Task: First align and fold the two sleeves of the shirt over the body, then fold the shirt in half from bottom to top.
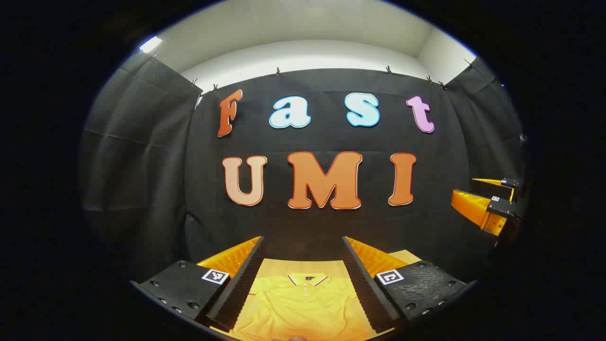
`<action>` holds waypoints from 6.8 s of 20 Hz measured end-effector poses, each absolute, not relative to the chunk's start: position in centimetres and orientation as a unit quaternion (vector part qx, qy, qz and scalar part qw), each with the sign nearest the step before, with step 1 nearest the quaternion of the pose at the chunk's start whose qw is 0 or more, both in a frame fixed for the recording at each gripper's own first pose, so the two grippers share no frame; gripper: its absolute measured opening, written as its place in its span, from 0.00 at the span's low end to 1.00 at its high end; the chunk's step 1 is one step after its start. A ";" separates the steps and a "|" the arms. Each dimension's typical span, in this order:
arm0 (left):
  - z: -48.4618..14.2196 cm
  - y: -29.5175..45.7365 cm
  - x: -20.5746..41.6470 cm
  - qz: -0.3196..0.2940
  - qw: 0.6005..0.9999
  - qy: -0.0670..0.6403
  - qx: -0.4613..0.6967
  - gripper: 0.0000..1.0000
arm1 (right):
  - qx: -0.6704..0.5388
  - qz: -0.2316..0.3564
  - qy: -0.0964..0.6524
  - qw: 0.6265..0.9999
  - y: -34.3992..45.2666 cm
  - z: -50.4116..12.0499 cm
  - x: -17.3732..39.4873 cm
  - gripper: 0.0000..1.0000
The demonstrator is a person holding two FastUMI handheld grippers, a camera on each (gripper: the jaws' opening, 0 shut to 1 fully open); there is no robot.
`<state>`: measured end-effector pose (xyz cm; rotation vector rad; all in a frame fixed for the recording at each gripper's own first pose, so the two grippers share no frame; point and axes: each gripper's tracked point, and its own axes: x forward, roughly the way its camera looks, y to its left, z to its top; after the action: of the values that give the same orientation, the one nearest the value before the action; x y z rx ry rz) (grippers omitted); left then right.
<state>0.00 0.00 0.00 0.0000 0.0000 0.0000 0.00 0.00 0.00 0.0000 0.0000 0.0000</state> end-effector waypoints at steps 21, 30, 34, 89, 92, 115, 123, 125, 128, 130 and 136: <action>-5.3 5.8 3.8 0.046 0.998 -0.016 0.032 0.97 | 0.028 0.068 0.138 0.988 7.6 -13.7 7.0 0.99; -9.3 7.3 2.4 0.121 0.991 0.020 0.051 0.98 | 0.053 0.043 0.339 0.938 3.6 -30.5 12.2 0.99; -10.0 7.9 1.1 0.162 0.984 0.039 0.066 0.98 | 0.101 0.035 0.450 0.887 3.6 -37.5 13.3 0.99; -17.9 14.9 6.1 0.195 0.970 0.142 0.029 0.97 | 0.199 0.215 0.496 0.818 14.6 -37.1 21.3 0.86; -19.5 17.4 9.3 0.168 0.973 0.154 0.023 0.97 | 0.188 0.181 0.464 0.847 12.5 -35.1 21.0 0.89; -45.3 25.7 31.6 -0.029 0.868 0.494 -0.039 0.97 | 0.111 -0.137 0.352 0.919 8.2 -20.5 7.8 0.97; -51.2 25.4 33.0 -0.022 0.803 0.595 -0.016 0.80 | 0.107 -0.174 0.347 0.915 7.1 -19.1 5.4 0.97; -51.3 25.1 33.5 -0.020 0.796 0.605 -0.003 0.70 | 0.110 -0.180 0.344 0.915 7.0 -18.9 5.1 0.97; -51.9 24.3 34.0 -0.036 0.789 0.613 0.005 0.70 | 0.113 -0.182 0.342 0.915 7.0 -18.6 4.5 0.97; -51.8 23.6 33.8 -0.051 0.782 0.621 0.024 0.19 | 0.121 -0.185 0.343 0.913 7.0 -18.3 3.8 0.97; -45.3 19.2 36.4 -0.132 0.832 0.538 0.030 0.18 | 0.127 -0.197 0.350 0.907 7.0 -18.7 1.6 0.97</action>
<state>36.42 19.16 -45.30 0.0631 1.1407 -0.2809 1.63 7.04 -18.72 0.2624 0.7223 -0.4060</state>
